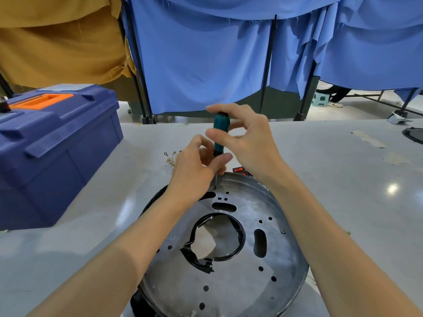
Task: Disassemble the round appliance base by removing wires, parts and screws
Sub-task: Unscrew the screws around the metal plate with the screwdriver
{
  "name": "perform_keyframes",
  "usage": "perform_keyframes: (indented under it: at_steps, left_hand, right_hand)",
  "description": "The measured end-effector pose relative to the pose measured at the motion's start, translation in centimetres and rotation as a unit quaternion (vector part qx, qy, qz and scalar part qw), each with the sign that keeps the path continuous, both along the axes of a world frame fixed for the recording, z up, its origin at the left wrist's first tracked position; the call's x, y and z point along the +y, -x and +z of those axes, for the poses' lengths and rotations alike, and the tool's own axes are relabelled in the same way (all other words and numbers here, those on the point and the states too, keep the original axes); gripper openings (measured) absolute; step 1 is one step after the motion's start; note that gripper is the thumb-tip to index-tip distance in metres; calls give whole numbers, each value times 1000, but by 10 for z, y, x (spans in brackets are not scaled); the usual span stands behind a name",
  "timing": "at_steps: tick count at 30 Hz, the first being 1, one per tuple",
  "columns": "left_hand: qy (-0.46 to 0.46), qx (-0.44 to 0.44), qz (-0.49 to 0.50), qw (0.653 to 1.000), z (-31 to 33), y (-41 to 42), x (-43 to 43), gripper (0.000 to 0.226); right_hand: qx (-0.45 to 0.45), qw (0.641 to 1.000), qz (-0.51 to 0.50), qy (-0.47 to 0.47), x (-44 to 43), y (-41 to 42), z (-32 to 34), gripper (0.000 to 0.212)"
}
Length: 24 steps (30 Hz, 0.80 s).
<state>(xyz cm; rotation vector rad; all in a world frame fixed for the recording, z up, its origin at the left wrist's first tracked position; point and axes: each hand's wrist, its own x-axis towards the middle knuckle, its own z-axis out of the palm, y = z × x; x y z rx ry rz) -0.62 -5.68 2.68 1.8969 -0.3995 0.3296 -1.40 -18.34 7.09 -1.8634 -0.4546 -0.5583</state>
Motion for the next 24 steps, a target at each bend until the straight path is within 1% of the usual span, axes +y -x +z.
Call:
perform_keyframes:
  at_steps: [1,2,4,5,8,10,11,13,14,17,20,22,23,24]
  left_hand:
    - [3,2,7,1000,-1,0,0,26]
    - [4,4,9,1000,-1,0,0,27]
    - [5,2,-2,1000,-1,0,0,16]
    - [1,3,-10,1000,-1,0,0,11]
    - [-6,16,-27,1000,0,1,0,21]
    - [6,16,-29,999,0,1,1,13]
    - [7,12,-22,1000,0,0,1,12]
    - [0,5,-7,1000,1,0,1,29]
    - [-5,3,-6,1000,0,0,0,31]
    - [-34,-8,-19,999,-1,0,-1,17]
    - [-11,9,-37,999,-2,0,-1,22]
    - [0,4,-37,999,-1,-1,0,15]
    - [1,-4,-33,999,-1,-1,0,11]
    - [1,-8,-26,1000,-1,-1,0,15]
  right_hand:
    - [-1,1000,-6,13,0,0,0,34]
    - [-1,1000,-11,16,0,-1,-1,37]
    - [4,1000,-15,-8,-2,-2,0,40]
    - [9,1000,-11,-24,-3,-3,1,39]
    - [15,998,14,-54,-3,-3,1,32]
    - [7,999,15,-41,-1,-2,1,26]
    - [4,1000,11,-22,0,-1,1,27]
    - [-1,1000,5,12,0,-1,0,34]
    - [-4,1000,3,16,0,-1,-1,37]
    - [3,1000,4,-21,-3,-2,1,40]
    - [17,997,32,-61,-3,-2,1,34]
    - [10,999,31,-42,-1,-2,1,28]
    - [7,999,27,-20,0,-2,0,31]
    - [3,1000,22,1,0,-2,0,37]
